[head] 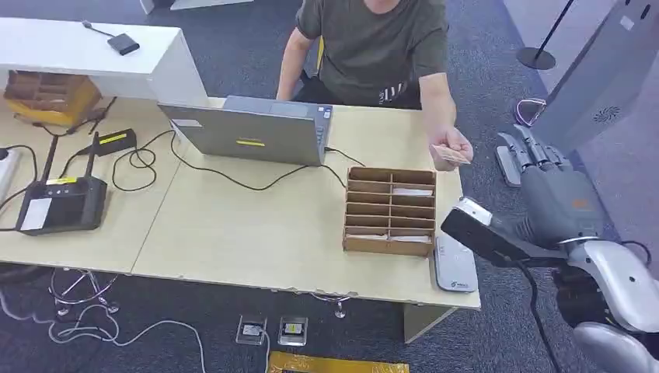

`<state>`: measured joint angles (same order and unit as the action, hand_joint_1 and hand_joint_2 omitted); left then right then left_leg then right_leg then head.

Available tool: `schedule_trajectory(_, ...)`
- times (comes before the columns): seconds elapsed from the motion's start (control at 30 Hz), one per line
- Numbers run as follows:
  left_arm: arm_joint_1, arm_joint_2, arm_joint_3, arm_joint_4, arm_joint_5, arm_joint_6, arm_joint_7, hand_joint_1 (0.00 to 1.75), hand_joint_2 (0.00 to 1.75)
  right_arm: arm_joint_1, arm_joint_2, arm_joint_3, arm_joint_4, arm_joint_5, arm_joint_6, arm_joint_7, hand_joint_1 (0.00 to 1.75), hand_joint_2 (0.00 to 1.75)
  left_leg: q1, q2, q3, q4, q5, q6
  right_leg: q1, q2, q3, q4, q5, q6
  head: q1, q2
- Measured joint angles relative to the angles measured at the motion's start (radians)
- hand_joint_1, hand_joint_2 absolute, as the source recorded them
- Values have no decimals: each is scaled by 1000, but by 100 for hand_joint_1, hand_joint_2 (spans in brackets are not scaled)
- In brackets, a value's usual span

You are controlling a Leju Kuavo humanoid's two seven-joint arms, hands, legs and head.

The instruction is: Pass the card to the sensor for recognition and then transmit it.

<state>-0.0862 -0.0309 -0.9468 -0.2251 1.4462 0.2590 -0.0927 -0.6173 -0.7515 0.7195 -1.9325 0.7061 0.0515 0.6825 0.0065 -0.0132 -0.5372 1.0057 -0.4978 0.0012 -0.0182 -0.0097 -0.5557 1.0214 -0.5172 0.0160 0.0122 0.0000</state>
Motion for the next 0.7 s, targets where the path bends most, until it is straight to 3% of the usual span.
schedule_trajectory(0.7, 0, 0, 0, 0, 0, 1, 0, 0, 0, -7, 3, 24, 25, 0, -2, 0, 0, 175, 0, 0, 0, 0, 0, 0, 0, 0, 0, 0, 0, 0, 0, 0)
